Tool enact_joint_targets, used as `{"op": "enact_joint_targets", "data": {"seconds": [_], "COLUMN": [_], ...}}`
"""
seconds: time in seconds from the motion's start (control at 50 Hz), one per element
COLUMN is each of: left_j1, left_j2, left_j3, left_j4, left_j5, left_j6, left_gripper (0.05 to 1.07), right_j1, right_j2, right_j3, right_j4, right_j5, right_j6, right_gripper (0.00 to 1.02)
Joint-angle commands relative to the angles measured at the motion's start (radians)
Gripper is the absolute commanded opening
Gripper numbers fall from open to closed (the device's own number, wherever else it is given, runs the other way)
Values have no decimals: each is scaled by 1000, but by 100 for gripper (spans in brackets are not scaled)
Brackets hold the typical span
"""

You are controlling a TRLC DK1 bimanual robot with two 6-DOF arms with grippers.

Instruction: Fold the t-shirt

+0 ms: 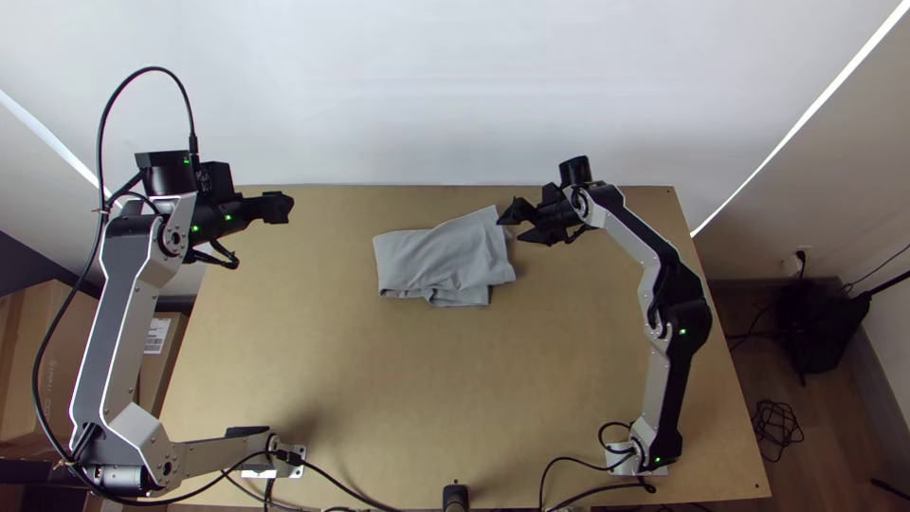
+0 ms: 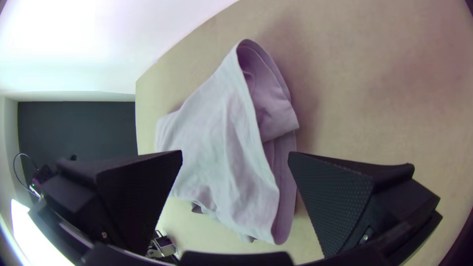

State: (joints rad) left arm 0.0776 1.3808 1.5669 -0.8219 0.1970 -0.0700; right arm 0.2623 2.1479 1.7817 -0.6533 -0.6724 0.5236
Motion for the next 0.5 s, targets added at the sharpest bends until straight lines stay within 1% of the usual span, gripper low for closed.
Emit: {"op": "enact_joint_targets", "data": {"seconds": [0.0,0.26,0.48], "left_j1": [2,19,24], "left_j2": [-19,-32,-39], "left_j3": [27,33,30], "left_j4": [-11,-31,-34], "left_j5": [-5,-5,-5], "left_j6": [10,13,15], "left_gripper": [103,103,103], "right_j1": [29,84,163], "right_j2": [52,109,142], "right_j3": [38,94,137], "right_j4": [-17,-17,-17], "right_j5": [-15,-4,62], "right_j6": [-51,-53,-59], "right_gripper": [99,99,99]}}
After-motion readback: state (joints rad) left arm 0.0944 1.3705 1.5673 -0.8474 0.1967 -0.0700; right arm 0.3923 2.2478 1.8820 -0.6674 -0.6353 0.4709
